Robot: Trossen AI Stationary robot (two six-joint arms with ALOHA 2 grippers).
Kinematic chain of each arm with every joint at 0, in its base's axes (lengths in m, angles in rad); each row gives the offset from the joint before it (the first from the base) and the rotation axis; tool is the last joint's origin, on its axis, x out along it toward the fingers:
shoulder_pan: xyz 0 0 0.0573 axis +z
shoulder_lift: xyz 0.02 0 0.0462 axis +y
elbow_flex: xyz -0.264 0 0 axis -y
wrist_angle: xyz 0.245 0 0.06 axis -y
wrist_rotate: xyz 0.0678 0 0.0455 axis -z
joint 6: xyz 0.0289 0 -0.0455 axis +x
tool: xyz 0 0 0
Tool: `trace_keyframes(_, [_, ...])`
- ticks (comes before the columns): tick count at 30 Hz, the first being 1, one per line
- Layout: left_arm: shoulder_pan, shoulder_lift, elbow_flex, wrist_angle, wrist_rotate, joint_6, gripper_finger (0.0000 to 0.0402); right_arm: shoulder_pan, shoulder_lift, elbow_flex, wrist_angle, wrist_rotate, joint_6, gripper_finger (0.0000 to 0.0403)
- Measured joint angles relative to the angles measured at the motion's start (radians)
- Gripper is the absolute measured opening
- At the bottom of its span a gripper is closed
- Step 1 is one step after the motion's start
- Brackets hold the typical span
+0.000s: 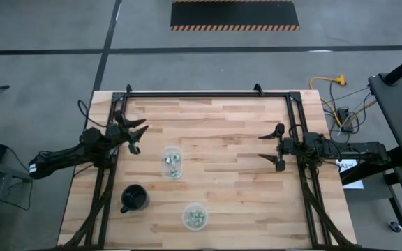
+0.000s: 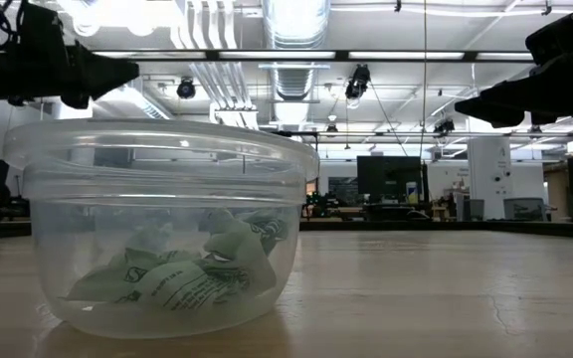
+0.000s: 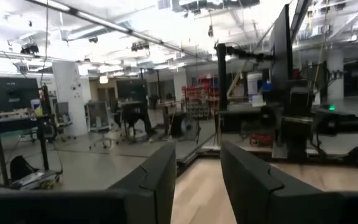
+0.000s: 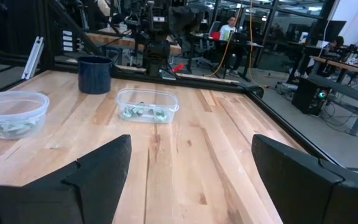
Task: Pick and place Stevia / Truvia into bins
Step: Return to Home Position
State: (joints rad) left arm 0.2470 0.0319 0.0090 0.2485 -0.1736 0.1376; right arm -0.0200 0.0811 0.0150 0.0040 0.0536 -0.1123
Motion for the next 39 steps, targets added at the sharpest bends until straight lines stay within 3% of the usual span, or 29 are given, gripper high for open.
trace_keyframes(7, [0.000, 0.004, 0.000, -0.151, -0.001, 0.083, 0.0109, 0.000, 0.000, 0.000, 0.000, 0.000, 0.000, 0.0325])
trace_keyframes(14, [0.000, 0.003, 0.001, -0.205, 0.003, 0.049, 0.0109, 0.000, 0.000, 0.000, 0.000, 0.000, 0.000, 0.0325])
trace_keyframes(22, [0.001, 0.118, 0.009, -0.230, 0.017, 0.050, 0.0109, 0.000, 0.000, 0.000, 0.001, 0.000, 0.000, 0.0325])
trace_keyframes(30, [0.001, 0.136, 0.023, -0.249, 0.187, 0.083, 0.0109, 0.000, 0.000, 0.000, 0.000, 0.000, 0.000, 0.0325])
trace_keyframes(39, [0.002, 0.143, 0.029, -0.307, 0.159, 0.082, 0.0109, 0.000, 0.000, 0.000, 0.000, 0.000, 0.000, 0.0324])
